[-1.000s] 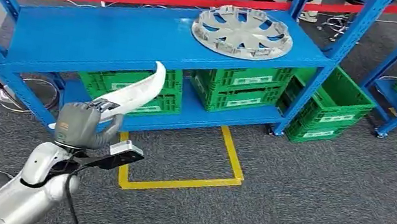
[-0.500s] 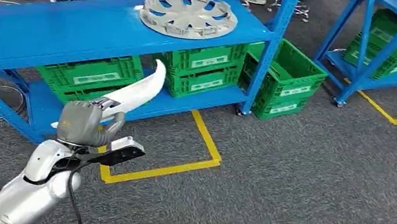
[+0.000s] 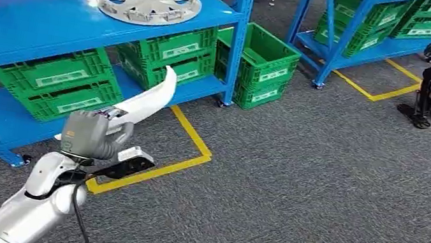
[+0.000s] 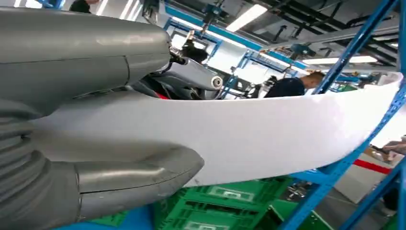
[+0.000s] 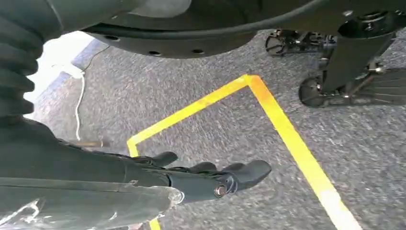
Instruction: Take the parts from the cabinet and place them on the table.
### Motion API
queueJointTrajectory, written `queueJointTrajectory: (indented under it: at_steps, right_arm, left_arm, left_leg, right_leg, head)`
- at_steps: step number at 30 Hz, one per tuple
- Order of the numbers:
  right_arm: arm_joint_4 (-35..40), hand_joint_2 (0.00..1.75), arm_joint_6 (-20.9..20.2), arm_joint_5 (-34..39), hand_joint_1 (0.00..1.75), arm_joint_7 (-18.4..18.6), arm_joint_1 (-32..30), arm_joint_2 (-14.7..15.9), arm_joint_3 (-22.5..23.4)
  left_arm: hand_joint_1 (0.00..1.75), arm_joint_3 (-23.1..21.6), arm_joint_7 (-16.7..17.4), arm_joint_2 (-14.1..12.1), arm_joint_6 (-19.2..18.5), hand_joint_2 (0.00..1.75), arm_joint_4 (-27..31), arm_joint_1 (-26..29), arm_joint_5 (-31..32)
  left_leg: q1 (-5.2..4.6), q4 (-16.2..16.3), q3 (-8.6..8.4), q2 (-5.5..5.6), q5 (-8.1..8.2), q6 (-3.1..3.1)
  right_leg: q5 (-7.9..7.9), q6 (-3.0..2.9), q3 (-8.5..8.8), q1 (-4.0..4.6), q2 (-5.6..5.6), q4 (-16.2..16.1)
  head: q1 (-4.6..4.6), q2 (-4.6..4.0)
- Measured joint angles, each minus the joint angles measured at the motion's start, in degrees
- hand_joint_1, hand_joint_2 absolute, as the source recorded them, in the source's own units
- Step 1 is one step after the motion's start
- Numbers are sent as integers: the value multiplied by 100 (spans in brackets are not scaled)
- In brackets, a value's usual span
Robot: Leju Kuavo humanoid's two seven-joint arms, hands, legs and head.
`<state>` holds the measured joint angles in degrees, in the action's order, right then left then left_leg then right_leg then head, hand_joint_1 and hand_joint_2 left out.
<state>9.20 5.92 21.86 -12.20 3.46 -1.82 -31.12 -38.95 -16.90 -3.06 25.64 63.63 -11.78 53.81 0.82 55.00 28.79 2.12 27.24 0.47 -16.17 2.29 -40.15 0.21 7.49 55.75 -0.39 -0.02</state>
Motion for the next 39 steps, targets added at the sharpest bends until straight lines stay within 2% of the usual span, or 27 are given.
queueJointTrajectory:
  at_steps: [1,3,4,5,6,7,8,9,10,11,12,15,16,17,20,22,24,25,26,30,31,32,33,35,36,38,39]
  right_arm:
    - [0,175,13,4,0,-9,-2,-13,2]
    - [-4,175,18,2,0,9,38,5,9]
    - [-4,175,24,2,0,4,53,5,13]
    - [-4,175,26,0,0,4,71,5,15]
    - [-4,175,26,-4,0,4,82,5,17]
    - [-4,175,35,-7,0,4,89,5,20]
    - [-4,175,37,-9,0,15,87,5,20]
    - [-4,175,48,-9,0,22,82,5,22]
    - [-2,175,46,-9,0,20,90,3,22]
    - [9,175,46,-9,0,13,116,-13,22]
    - [13,175,68,-13,0,-2,147,-19,22]
    - [13,175,88,-9,0,-17,98,-28,22]
    - [13,175,88,-9,0,-13,86,-35,22]
    - [11,175,96,-7,0,-7,70,-35,22]
    - [11,175,120,-7,0,-24,95,-24,24]
    - [11,175,131,-7,0,-31,74,-30,24]
    - [11,175,147,-7,0,-31,34,-30,24]
    - [11,175,149,-9,0,-31,31,-30,24]
    - [11,175,149,-20,0,-31,39,-43,24]
    - [11,175,164,-31,0,-28,31,-43,24]
    - [11,175,168,-28,0,-28,11,-19,24]
    - [11,175,171,-28,0,-28,5,-35,24]
    - [11,175,188,-31,0,-26,23,-35,24]
    - [11,175,184,-37,0,-31,54,-30,24]
    - [11,175,186,-37,0,-31,51,-30,26]
    - [11,175,186,-52,0,-42,60,-30,26]
    - [11,175,188,-52,0,-39,50,-30,26]
  left_arm:
    - [175,7,0,4,-4,175,-4,-18,-4]
    - [175,15,-11,17,-4,175,-7,-13,-11]
    - [175,28,-11,13,-4,175,-13,-11,-31]
    - [175,50,-11,15,-4,175,-20,-14,-52]
    - [175,59,-20,17,0,175,-24,-21,-91]
    - [175,66,-33,24,4,175,-24,-30,-155]
    - [175,85,-59,39,-2,175,-24,-46,-263]
    - [175,126,-112,65,-21,175,-24,-68,-447]
    - [175,185,-192,94,-63,175,-15,-89,-647]
    - [175,260,-267,114,-98,175,20,-101,-897]
    - [175,358,-356,129,-144,175,59,-129,-1174]
    - [175,507,-466,223,-234,175,103,-138,-1608]
    - [175,535,-478,234,-249,175,105,-131,-1626]
    - [175,568,-490,243,-251,175,120,-122,-1633]
    - [175,682,-548,253,-186,175,148,-103,-1803]
    - [175,805,-654,323,-15,175,182,-30,-1967]
    - [175,909,-704,391,90,175,225,-16,-2072]
    - [175,937,-723,402,94,175,253,-17,-2115]
    - [175,966,-761,404,98,175,276,-16,-2164]
    - [175,1067,-850,492,160,175,350,19,-2269]
    - [175,1082,-855,518,173,175,361,16,-2271]
    - [175,1088,-859,542,175,175,374,24,-2271]
    - [175,1095,-861,546,175,175,387,39,-2273]
    - [175,1126,-944,538,173,175,387,78,-2373]
    - [175,1148,-1021,540,142,175,387,95,-2481]
    - [175,1176,-1185,546,2,175,400,119,-2779]
    - [175,1200,-1277,557,-88,175,439,132,-2949]
  left_leg:
    - [-25,10,57,-55,-54,37]
    - [-47,14,191,-198,-172,58]
    - [-50,18,256,-274,-227,57]
    - [-50,19,325,-350,-273,49]
    - [-49,20,403,-436,-326,36]
    - [-49,25,479,-519,-380,21]
    - [-49,35,556,-587,-429,-2]
    - [-46,44,612,-637,-475,-29]
    - [-53,56,631,-670,-516,-72]
    - [-66,63,649,-729,-542,-108]
    - [-82,83,662,-798,-583,-144]
    - [-20,54,671,-955,-670,-209]
    - [-2,114,700,-702,-535,-264]
    - [-10,357,786,-457,-254,-268]
    - [-35,1668,1232,-289,474,-224]
    - [-64,1794,1193,-268,370,-157]
    - [-100,1063,756,-204,-54,-68]
    - [-109,575,472,-77,-238,-22]
    - [-103,248,261,209,-206,28]
    - [-67,85,273,84,-201,-15]
    - [-14,53,268,-1,-222,-4]
    - [-19,53,268,-31,-229,15]
    - [-27,53,270,-100,-232,33]
    - [-39,55,275,-265,-236,38]
    - [-39,55,275,-341,-237,37]
    - [-39,56,272,-467,-239,33]
    - [-38,56,268,-524,-240,22]
  right_leg:
    - [-264,31,-61,50,-234,116]
    - [-1023,114,-260,19,-599,919]
    - [-1303,140,-346,12,-655,1395]
    - [-1420,165,-389,1,-679,1784]
    - [-1274,191,-354,-21,-695,2025]
    - [-963,216,-236,-44,-698,2034]
    - [-679,240,-14,-70,-721,1852]
    - [-581,263,309,-86,-796,1484]
    - [-755,290,728,-102,-1010,932]
    - [-1100,313,1165,-22,-1200,303]
    - [-1221,142,1242,-2,-1164,28]
    - [-1114,-42,1091,40,-984,52]
    - [-1073,-101,1097,32,-943,46]
    - [-1026,-155,1051,29,-891,48]
    - [-899,-236,889,73,-675,55]
    - [-840,-233,816,95,-495,57]
    - [-803,-213,786,109,-354,65]
    - [-793,-200,783,109,-296,67]
    - [-781,-181,740,110,-253,72]
    - [-684,-56,610,104,-49,98]
    - [-738,-51,557,120,-120,149]
    - [-884,3,490,142,-394,327]
    - [-1118,63,306,107,-569,727]
    - [-1538,133,-139,54,-690,1733]
    - [-1608,158,-255,34,-703,2015]
    - [-1375,182,-75,5,-717,1732]
    - [-1134,184,206,-3,-744,1231]
  head:
    - [-11,2]
    - [69,2]
    - [67,2]
    - [71,0]
    - [76,2]
    - [76,0]
    - [69,0]
    - [80,0]
    - [80,0]
    - [104,0]
    - [87,0]
    - [80,0]
    - [78,0]
    - [72,0]
    - [65,0]
    - [63,2]
    - [61,0]
    - [63,0]
    - [71,0]
    - [54,0]
    - [25,0]
    - [85,0]
    - [159,0]
    - [159,0]
    - [161,2]
    - [157,0]
    - [159,0]
